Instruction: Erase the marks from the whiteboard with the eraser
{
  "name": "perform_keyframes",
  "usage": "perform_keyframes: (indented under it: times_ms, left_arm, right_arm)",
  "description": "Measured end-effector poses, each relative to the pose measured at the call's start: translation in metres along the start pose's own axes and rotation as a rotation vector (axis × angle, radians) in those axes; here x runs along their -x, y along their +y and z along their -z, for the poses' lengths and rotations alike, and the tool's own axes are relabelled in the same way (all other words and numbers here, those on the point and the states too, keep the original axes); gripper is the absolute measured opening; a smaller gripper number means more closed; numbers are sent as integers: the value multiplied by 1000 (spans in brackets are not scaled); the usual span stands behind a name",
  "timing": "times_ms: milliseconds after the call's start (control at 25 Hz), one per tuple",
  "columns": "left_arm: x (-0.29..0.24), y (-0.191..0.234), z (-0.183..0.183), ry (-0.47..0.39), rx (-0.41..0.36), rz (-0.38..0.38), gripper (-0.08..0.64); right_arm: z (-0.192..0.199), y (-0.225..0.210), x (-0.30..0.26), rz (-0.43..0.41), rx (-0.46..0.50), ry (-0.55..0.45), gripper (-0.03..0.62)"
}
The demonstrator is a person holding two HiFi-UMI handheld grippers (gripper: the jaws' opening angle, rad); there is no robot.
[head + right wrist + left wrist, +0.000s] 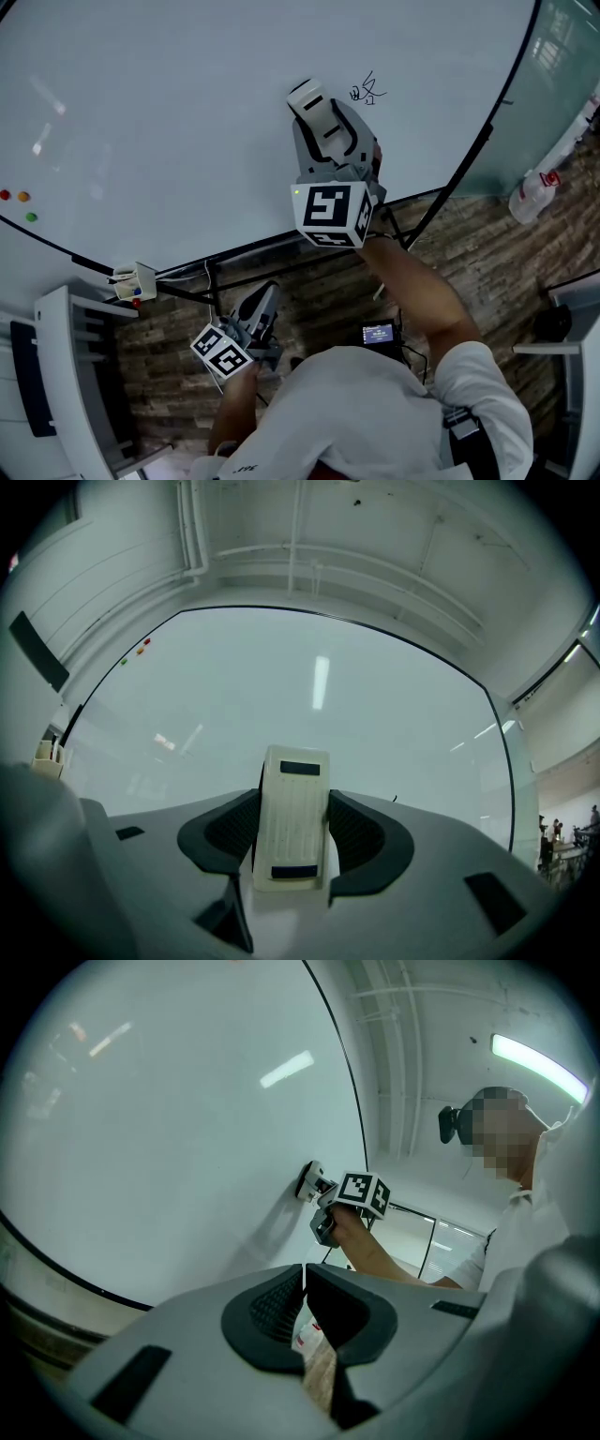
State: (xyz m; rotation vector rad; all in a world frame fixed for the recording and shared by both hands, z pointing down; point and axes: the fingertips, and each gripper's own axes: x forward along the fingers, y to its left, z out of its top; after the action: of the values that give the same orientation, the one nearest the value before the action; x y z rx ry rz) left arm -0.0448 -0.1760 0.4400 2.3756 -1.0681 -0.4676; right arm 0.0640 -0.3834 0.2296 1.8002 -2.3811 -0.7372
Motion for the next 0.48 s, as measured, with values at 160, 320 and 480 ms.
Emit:
perform_keyframes:
  times_ms: [160, 320, 480]
  left_arm:
    - [-6, -2, 4, 6, 0, -2, 8]
    - [-11, -3, 8, 15, 2, -1, 8]
    - [-15, -4, 11, 22, 5, -2, 8]
  right_arm:
    - [4, -9, 1, 5, 12, -7, 245]
    - [10, -23, 3, 26, 23, -9, 245]
    - [15, -38, 5, 53, 21, -6, 245]
